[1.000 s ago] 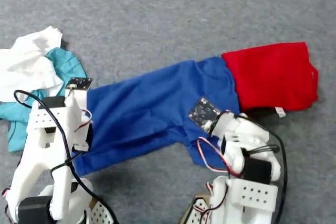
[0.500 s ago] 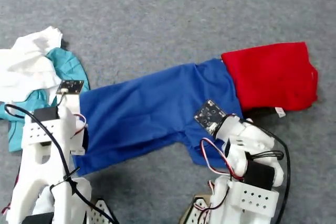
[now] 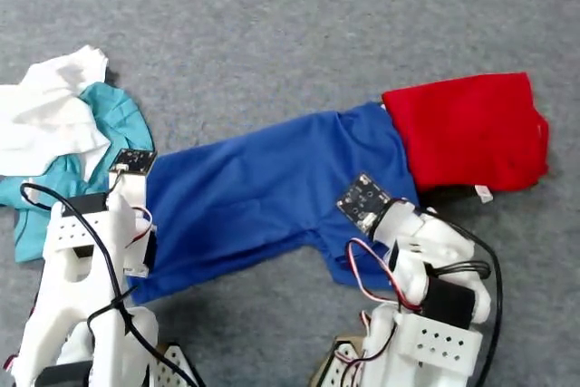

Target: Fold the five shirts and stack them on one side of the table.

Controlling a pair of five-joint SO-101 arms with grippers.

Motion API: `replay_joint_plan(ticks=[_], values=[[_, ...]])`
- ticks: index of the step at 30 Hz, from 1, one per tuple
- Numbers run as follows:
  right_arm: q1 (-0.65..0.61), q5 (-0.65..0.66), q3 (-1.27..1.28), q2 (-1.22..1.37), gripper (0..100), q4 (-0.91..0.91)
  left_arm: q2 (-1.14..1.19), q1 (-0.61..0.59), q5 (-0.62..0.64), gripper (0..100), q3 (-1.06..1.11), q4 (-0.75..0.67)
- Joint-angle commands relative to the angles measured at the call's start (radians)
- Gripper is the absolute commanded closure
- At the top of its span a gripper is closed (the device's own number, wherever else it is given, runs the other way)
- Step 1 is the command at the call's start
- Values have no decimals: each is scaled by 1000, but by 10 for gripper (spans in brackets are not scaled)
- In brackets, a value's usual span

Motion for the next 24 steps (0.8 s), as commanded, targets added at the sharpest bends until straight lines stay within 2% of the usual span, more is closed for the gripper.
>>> replay_joint_plan(ticks=[1, 6, 14, 19, 21, 24], values=[[59, 55, 15, -10, 998, -3, 18, 6, -9, 980, -2, -5], [71, 74, 47, -10, 998, -3, 45, 6, -17, 979, -3, -2], [45, 74, 47, -10, 998, -3, 39, 6, -130, 979, -9, 63], [41, 72, 47, -10, 995, -3, 41, 6, -129, 978, -11, 64], [41, 72, 39, -10, 945, -2, 38, 6, -129, 949, -11, 66], [39, 78, 33, -10, 793, 5, 38, -5, -123, 832, -12, 68]])
